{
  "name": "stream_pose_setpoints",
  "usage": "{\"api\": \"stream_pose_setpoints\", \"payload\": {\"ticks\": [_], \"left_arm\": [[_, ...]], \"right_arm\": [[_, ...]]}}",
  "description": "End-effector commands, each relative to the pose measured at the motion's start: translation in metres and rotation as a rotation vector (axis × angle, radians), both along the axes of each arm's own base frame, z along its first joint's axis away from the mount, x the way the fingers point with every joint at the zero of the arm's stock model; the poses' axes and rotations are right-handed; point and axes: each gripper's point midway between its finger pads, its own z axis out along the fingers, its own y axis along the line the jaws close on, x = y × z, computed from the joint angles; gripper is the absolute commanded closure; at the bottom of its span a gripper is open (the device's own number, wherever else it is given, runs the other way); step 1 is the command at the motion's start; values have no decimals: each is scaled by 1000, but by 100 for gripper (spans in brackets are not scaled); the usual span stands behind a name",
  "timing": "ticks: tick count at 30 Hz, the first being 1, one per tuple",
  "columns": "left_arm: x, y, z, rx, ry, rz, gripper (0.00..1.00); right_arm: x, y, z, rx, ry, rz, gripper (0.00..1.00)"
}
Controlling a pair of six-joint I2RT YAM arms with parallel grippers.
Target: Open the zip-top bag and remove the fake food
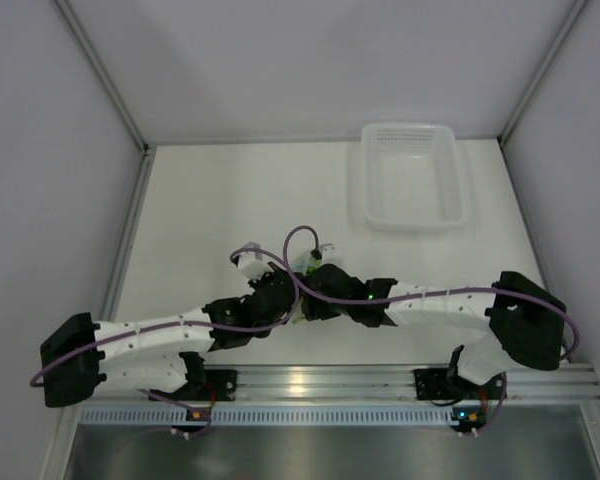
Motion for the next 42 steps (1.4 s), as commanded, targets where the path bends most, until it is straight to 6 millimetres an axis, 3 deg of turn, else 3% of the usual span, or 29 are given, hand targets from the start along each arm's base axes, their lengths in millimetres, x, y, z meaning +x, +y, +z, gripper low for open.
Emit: {"api": "stream_pose_setpoints", "payload": {"ticks": [1,6,12,21,30,32,33,37,42], "left_arm": [[1,2,11,-65,-19,28,100],[0,6,4,-65,-9,38,100],[-2,4,3,-81,1,31,100],[-7,4,-3,-100,26,9,100],[-10,10,-5,-113,25,14,100],[-10,10,-4,-116,25,14,100],[-10,11,-5,-112,25,15,100],[-10,11,-8,-110,31,20,100],[-8,12,-13,-97,34,34,100]], "right_arm": [[0,38,22,119,-19,12,51],[-7,44,11,78,-4,51,48],[10,38,-6,16,-49,-33,46],[30,49,-5,31,-141,-64,49],[34,47,-23,-29,-159,-40,45],[35,48,-21,-24,-167,-39,46],[36,48,-20,-18,-175,-40,55],[36,48,-5,18,-215,-15,64],[34,46,9,38,-242,7,65]]}}
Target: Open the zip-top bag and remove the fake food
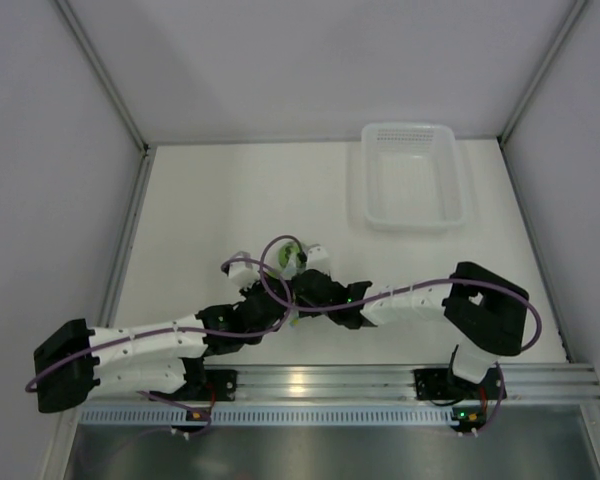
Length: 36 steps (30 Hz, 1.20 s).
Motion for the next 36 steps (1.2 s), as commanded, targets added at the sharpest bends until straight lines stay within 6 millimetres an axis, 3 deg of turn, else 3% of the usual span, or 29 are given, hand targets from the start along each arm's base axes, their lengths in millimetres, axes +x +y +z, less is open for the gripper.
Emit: {"api": "stream_pose_setpoints", "payload": {"ticks": [1,7,14,21,25,32,35,36], "left_arm": [[0,-15,15,-114,-7,-3,100],[2,-13,11,-105,-5,16,100],[3,-11,5,-103,1,36,100],[7,-6,7,-94,-17,66,100],[7,-6,3,-86,-11,69,100],[7,-11,2,-72,-4,49,100],[6,-15,6,-70,-5,33,100],[6,-15,6,-72,-5,30,100]], "right_arm": [[1,28,56,174,-103,49,65],[-14,23,85,219,-141,67,65],[-21,9,104,223,-154,65,65],[-43,-6,121,215,-123,163,65],[-42,-26,151,203,-171,160,65],[-5,-67,186,114,-269,70,64],[26,-89,193,105,-281,24,64],[45,-106,194,92,-282,-33,64]]}}
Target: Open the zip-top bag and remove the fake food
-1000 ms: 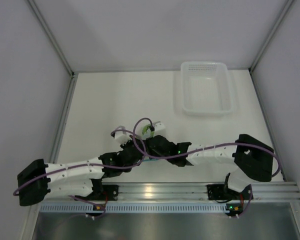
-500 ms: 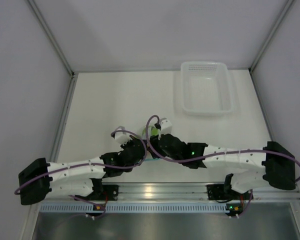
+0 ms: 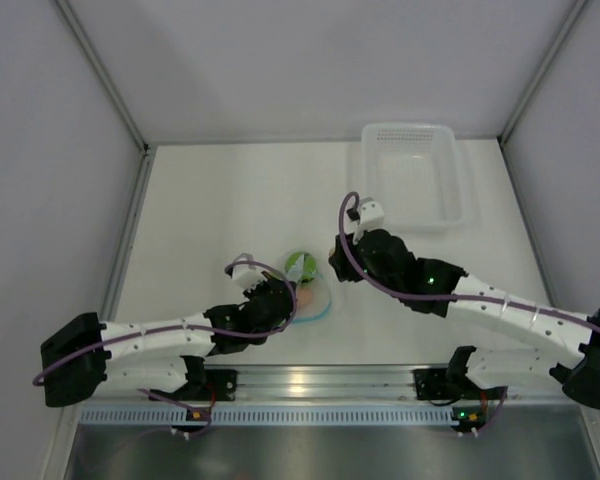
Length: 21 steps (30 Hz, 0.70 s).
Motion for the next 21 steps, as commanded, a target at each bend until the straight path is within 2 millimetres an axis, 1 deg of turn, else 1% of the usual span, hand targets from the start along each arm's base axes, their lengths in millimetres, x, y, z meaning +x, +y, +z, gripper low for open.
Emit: {"api": "stream_pose_setpoints", "payload": {"ticks": [1,2,3,4,5,6,7,8,9,10,11,12,15,16,17,18,19,21], "left_arm": [[4,-10,17,-54,-24,1,100],[3,-11,17,-51,-21,-8,100],[3,-12,17,-54,-21,-10,100],[3,-12,17,-52,-19,-12,100],[3,-13,16,-48,-19,-14,100],[2,-13,16,-50,-18,-15,100],[2,-13,15,-46,-14,-18,100],[2,-14,15,-44,-14,-18,100],[2,-14,14,-44,-12,-21,100],[2,-14,14,-42,-12,-21,100],[2,-14,14,-40,-13,-21,100],[2,-14,13,-38,-12,-21,100],[2,-15,14,-42,-12,-21,100],[2,-16,15,-41,-12,-25,100],[2,-16,15,-38,-12,-30,100],[2,-17,15,-36,-10,-33,100],[2,-17,15,-34,-11,-34,100],[2,-17,14,-29,-11,-38,100]], "right_arm": [[39,-37,26,-20,-48,-81,64],[49,-45,27,-39,-57,-93,64],[69,-67,28,-48,-59,-171,64],[81,-75,24,-67,-48,-202,64],[93,-82,28,-68,-50,-222,64],[110,-102,25,-65,-30,-273,64],[123,-111,17,-81,-5,-301,64],[134,-117,20,-85,-9,-317,64],[147,-137,18,-98,0,-376,64],[160,-142,15,-120,10,-402,64],[167,-145,13,-127,18,-415,64],[183,-158,10,-138,26,-465,64],[205,-176,6,-161,32,-528,64],[214,-178,-4,-178,54,-535,63],[223,-180,3,-176,41,-541,63],[230,-186,1,-182,49,-549,61],[242,-185,-2,-185,61,-549,60],[252,-192,-7,-205,71,-556,59]]}}
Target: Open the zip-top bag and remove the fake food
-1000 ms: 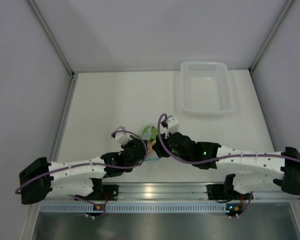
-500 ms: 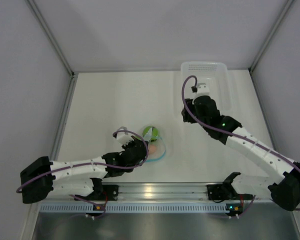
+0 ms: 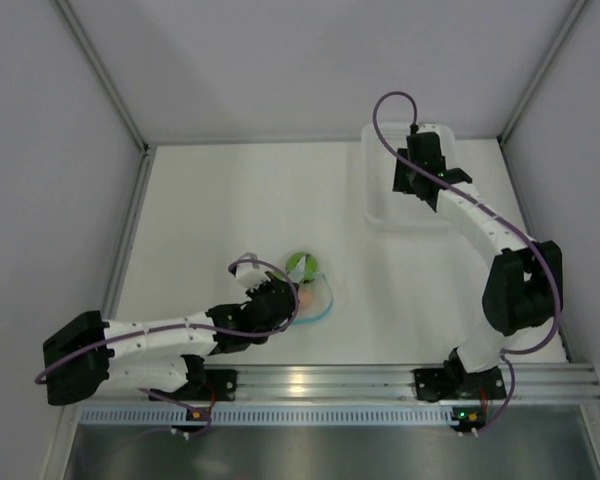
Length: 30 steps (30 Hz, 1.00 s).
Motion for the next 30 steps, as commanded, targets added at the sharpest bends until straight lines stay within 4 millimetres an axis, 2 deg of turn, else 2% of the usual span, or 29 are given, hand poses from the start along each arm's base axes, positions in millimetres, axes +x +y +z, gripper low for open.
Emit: {"api": "stream_pose_setpoints", "payload": {"ticks": [1,3,4,5,10,13,18,21,22,24,26,29,30], "left_arm": [[5,-10,19,-45,-31,0,100],[4,-11,19,-43,-29,-7,100],[4,-11,20,-45,-30,-9,100],[4,-11,20,-42,-31,-13,100],[4,-10,24,-23,-47,-28,100],[4,-10,25,-20,-52,-30,100],[5,-6,26,5,-65,-33,100],[6,-8,30,14,-77,-40,100],[6,-10,35,7,-82,-44,100],[7,-12,41,11,-93,-55,100],[9,-15,51,4,-109,-57,100],[12,-19,66,-5,-134,-58,100],[13,-20,70,-9,-140,-62,100]], "right_arm": [[31,-8,17,-11,-47,-1,58],[40,-13,12,-20,-36,-2,53],[45,-14,1,-22,-14,1,52],[50,-12,4,-19,-16,10,50],[66,-13,-12,-37,24,26,42],[67,-11,-19,-34,39,34,38],[63,-12,-17,-24,35,22,32],[52,-11,-1,-2,11,19,31],[44,-10,9,4,-5,22,31],[33,-6,17,31,-15,18,31],[12,-3,24,55,-27,23,31],[-22,13,30,84,-40,68,35],[-35,17,45,102,-77,85,36]]}}
